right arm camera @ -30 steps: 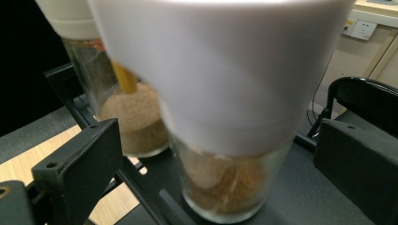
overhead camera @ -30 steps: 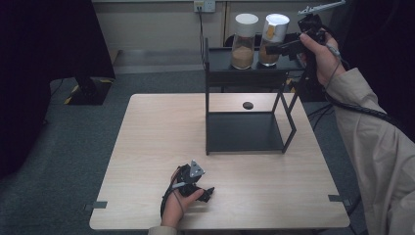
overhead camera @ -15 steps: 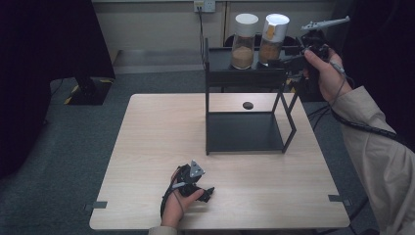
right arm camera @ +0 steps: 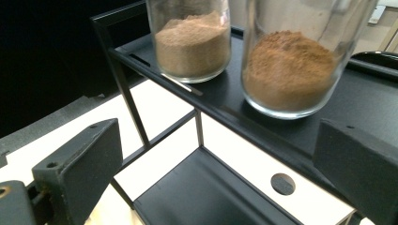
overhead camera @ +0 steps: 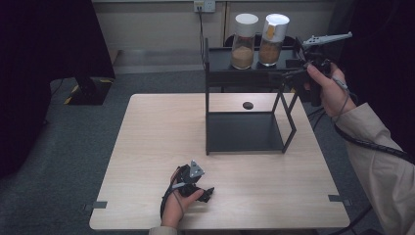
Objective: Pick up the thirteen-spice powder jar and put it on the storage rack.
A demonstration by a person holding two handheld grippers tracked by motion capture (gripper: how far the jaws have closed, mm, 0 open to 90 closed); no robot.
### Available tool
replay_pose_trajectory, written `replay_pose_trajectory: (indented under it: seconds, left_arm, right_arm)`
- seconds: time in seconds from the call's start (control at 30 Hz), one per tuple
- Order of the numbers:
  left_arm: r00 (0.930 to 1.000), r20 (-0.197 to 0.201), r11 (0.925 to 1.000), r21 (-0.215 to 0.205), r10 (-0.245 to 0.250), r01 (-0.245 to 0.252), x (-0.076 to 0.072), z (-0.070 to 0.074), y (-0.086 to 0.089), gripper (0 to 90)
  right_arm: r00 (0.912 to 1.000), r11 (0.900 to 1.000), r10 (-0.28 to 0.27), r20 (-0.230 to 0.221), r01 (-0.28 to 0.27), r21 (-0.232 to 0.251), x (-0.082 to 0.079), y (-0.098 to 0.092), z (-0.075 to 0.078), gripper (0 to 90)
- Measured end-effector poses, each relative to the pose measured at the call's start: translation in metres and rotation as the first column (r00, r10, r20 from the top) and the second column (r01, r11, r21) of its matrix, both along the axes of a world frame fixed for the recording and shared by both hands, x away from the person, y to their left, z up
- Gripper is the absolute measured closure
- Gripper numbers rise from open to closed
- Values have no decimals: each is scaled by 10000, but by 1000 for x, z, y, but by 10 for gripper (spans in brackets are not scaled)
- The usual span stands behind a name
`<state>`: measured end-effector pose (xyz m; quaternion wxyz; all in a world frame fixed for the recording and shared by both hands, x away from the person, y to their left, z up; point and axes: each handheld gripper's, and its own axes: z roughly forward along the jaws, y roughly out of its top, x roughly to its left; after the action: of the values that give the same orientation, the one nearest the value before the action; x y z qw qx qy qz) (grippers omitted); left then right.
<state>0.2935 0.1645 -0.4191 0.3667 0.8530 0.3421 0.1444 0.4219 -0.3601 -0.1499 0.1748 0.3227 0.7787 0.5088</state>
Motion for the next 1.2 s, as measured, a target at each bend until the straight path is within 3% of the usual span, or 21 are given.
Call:
replay_pose_trajectory:
  seconds: [0.53, 1.2]
  left_arm:
    - [10000, -1, 10000, 3, 18, -18, 0, 0, 0, 0]
    - [10000, -4, 10000, 5, 21, -21, 0, 0, 0, 0]
  right_arm:
    - [9995, 9981, 302, 14, -303, 544, -13, -1, -18, 10]
    - [9986, 9978, 524, 43, -525, 393, -29, 7, -37, 10]
